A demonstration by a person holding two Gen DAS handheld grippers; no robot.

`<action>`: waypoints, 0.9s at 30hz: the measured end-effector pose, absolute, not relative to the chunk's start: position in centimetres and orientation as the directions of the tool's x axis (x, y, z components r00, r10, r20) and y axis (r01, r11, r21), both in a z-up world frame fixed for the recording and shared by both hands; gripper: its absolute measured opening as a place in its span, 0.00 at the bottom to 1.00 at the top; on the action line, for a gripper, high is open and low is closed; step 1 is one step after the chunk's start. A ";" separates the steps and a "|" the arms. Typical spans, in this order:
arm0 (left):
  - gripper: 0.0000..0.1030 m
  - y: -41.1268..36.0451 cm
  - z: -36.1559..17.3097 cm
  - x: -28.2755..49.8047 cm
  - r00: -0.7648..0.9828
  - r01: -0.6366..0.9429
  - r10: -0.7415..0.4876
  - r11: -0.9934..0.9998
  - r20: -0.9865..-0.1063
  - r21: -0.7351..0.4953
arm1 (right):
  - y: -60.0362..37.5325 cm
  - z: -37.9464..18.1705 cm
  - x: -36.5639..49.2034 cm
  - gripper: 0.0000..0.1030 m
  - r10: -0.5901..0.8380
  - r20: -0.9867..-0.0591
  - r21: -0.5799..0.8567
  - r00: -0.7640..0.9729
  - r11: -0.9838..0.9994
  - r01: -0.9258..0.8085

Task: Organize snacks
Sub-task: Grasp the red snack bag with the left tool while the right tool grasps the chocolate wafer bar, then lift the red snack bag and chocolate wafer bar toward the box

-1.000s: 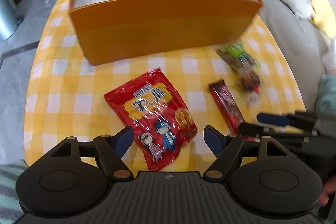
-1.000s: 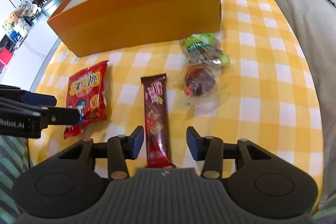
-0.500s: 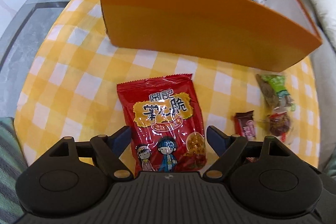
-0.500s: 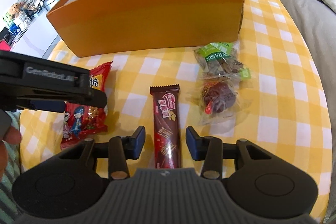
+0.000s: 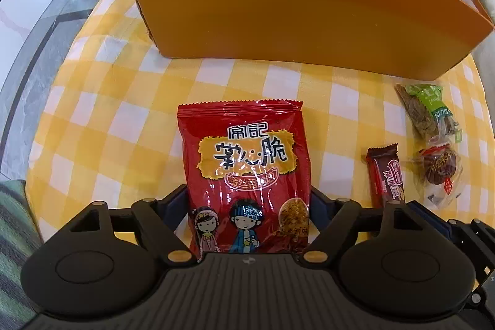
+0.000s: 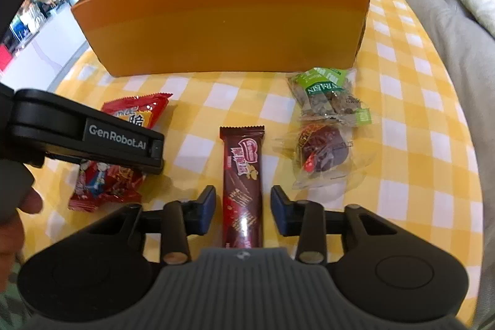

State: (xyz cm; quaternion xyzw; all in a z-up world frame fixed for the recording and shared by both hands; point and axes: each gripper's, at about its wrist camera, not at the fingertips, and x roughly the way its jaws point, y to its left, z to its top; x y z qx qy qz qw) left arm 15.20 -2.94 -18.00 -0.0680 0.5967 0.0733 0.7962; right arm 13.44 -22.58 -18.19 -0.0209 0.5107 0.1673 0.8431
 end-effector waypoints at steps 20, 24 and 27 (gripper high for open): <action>0.77 -2.7 -15.8 13.6 0.319 -0.117 -0.033 0.990 -0.947 -0.074 | -22.9 -17.2 12.6 0.20 0.268 -0.862 0.139 0.430 0.941 -0.307; 0.77 -2.3 -14.3 13.0 0.347 -0.097 -0.047 0.992 -0.937 -0.085 | -23.2 -16.2 12.1 0.20 0.274 -0.852 0.144 0.446 0.942 -0.304; 0.77 -2.5 -12.9 12.7 0.377 -0.070 -0.048 0.994 -0.925 -0.079 | -23.6 -15.2 11.8 0.20 0.274 -0.842 0.140 0.465 0.943 -0.301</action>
